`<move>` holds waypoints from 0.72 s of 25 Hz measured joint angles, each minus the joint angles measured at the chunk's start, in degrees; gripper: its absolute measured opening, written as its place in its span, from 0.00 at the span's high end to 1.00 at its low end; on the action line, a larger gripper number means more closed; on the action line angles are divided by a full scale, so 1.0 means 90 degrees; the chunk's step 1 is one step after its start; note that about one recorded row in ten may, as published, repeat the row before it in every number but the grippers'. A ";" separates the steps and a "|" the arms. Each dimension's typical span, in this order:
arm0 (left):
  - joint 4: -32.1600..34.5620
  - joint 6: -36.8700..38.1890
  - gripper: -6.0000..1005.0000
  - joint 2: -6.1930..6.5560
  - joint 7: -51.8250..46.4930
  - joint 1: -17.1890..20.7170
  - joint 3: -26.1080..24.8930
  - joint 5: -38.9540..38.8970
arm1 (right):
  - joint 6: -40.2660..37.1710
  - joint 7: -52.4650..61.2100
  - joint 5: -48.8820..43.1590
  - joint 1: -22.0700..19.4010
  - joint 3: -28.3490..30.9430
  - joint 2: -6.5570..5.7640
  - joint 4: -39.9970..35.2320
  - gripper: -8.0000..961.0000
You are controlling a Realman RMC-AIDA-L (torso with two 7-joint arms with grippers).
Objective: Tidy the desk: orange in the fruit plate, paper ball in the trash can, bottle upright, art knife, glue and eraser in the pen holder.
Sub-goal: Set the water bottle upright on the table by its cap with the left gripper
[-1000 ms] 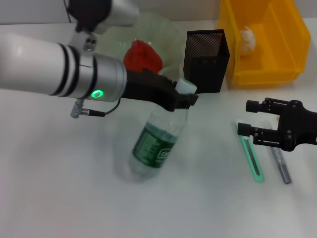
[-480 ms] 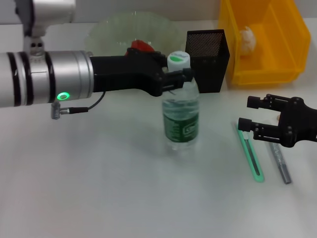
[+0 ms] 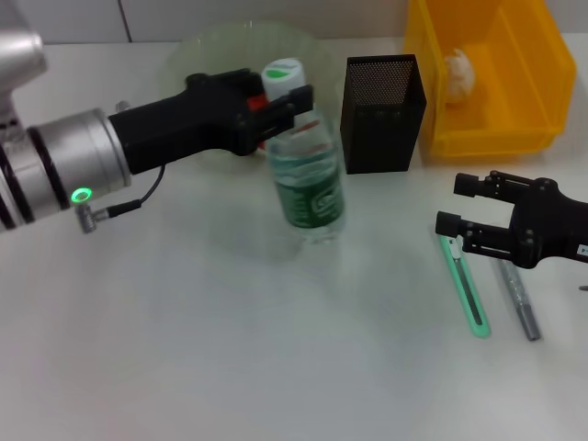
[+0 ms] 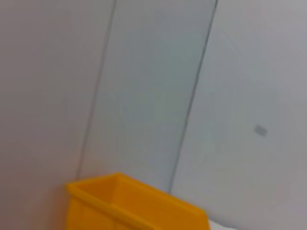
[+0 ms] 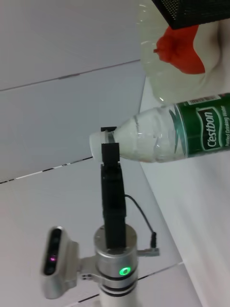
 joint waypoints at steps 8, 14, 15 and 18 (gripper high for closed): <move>-0.1208 0.0182 0.53 -0.0010 0.2161 -0.0003 -0.0233 -0.1303 | 0.0007 -0.0210 0.0000 0.0082 0.0390 0.0012 0.0351 0.26; -0.1900 0.0443 0.52 -0.0024 0.3345 -0.0029 -0.0250 -0.1875 | 0.0013 -0.0438 0.0000 0.0168 0.0667 0.0014 0.0654 0.26; -0.2003 0.0526 0.52 -0.0026 0.3545 -0.0031 -0.0251 -0.1985 | 0.0013 -0.0492 0.0000 0.0180 0.0730 0.0014 0.0725 0.26; -0.2427 0.0764 0.52 -0.0040 0.4215 -0.0067 -0.0230 -0.2399 | 0.0013 -0.0533 -0.0001 0.0194 0.0768 0.0014 0.0805 0.27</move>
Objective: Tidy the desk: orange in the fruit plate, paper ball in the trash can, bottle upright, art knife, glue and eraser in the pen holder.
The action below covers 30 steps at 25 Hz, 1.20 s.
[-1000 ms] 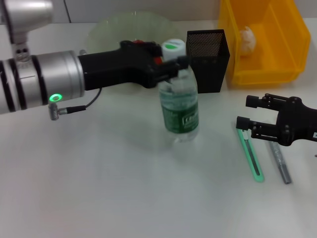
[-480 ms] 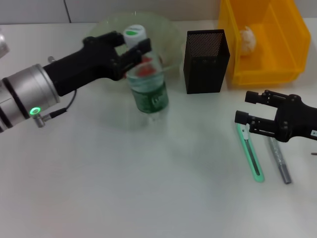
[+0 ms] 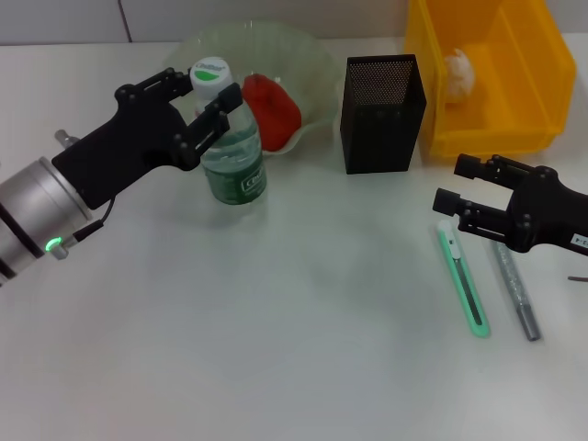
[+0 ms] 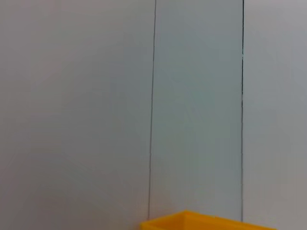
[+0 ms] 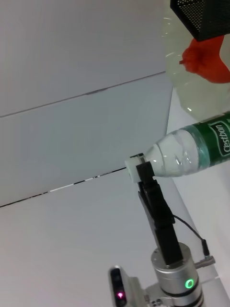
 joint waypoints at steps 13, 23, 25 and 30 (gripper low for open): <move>-0.0667 0.0098 0.51 -0.0028 0.0463 -0.0174 0.0009 -0.0208 | -0.0001 -0.0217 0.0005 0.0021 0.0013 0.0000 0.0224 0.27; -0.0924 0.0271 0.51 -0.0030 0.0609 -0.0173 0.0037 -0.0570 | -0.0011 -0.0329 0.0158 -0.0006 0.0023 0.0000 0.0300 0.27; -0.0924 0.0271 0.50 -0.0030 0.0609 -0.0173 0.0037 -0.0570 | -0.0009 -0.0332 0.0162 -0.0008 0.0023 0.0000 0.0302 0.27; -0.1192 0.0794 0.41 -0.0029 0.0940 -0.0143 0.0041 -0.0779 | -0.0023 -0.0396 0.0215 -0.0021 0.0023 0.0000 0.0328 0.27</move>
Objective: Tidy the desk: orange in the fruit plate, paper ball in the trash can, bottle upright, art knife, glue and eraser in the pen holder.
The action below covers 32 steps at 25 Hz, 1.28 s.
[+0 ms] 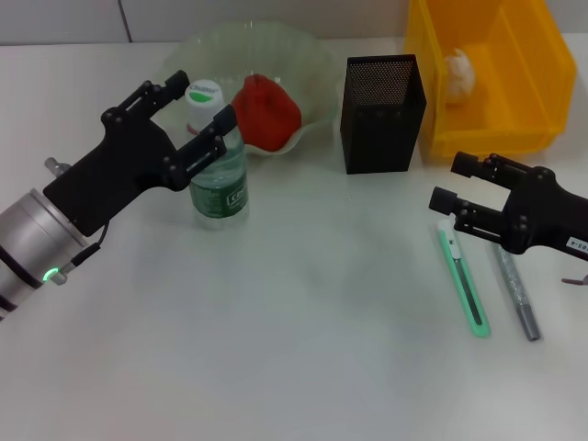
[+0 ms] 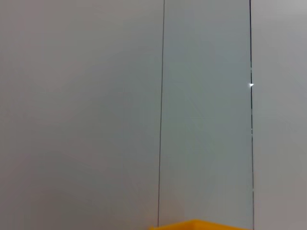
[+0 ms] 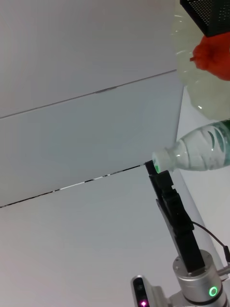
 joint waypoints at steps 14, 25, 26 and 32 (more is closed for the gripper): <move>0.0059 0.1785 0.27 0.0814 -0.1896 0.0543 -0.0064 0.0749 | -0.0334 0.0103 0.0130 -0.0093 0.0219 -0.0061 -0.0047 0.27; 0.0579 0.2081 0.24 0.1056 -0.2850 0.0593 -0.0236 0.3020 | -0.1280 0.4654 -0.1148 0.0086 -0.0573 -0.0165 -0.4763 0.27; 0.0614 0.2071 0.24 0.1045 -0.2863 0.0568 -0.0265 0.3163 | -0.1378 0.5181 -0.1561 0.0181 -0.0730 -0.0160 -0.5282 0.27; 0.0761 0.1960 0.24 0.0959 -0.2903 0.0398 -0.0460 0.3881 | -0.1928 0.7526 -0.3893 0.0818 -0.2085 -0.0016 -0.7214 0.27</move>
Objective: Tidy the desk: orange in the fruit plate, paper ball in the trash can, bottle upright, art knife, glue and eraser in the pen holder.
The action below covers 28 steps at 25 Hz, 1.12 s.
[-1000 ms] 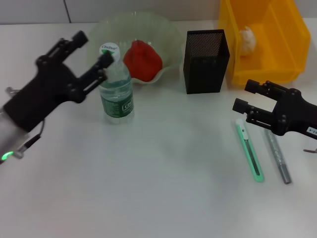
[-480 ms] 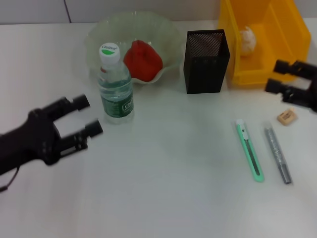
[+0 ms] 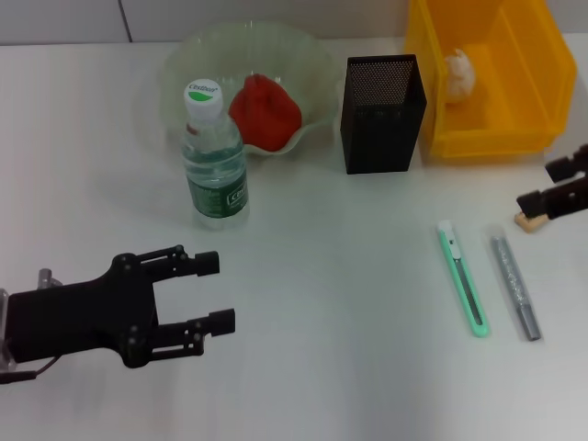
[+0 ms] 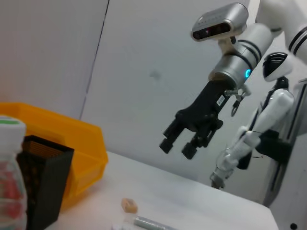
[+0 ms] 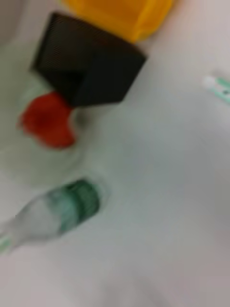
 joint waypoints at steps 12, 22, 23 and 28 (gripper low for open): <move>0.0030 -0.0249 0.25 -0.0153 -0.0150 -0.0150 -0.0080 0.0107 | 0.1138 0.1951 -0.0849 0.0306 -0.1994 0.0040 0.0877 0.27; 0.0037 -0.0525 0.25 -0.0274 -0.0155 -0.0239 -0.0051 0.0182 | 0.2266 0.2797 -0.1108 0.0356 -0.3107 0.0054 0.1502 0.27; 0.0037 -0.0525 0.25 -0.0281 -0.0155 -0.0243 -0.0050 0.0182 | 0.2332 0.2867 -0.1149 0.0363 -0.3196 0.0054 0.1518 0.27; 0.0041 -0.0543 0.25 -0.0315 -0.0137 -0.0258 -0.0047 0.0183 | 0.2660 0.3096 -0.1257 0.0493 -0.3636 0.0059 0.1831 0.27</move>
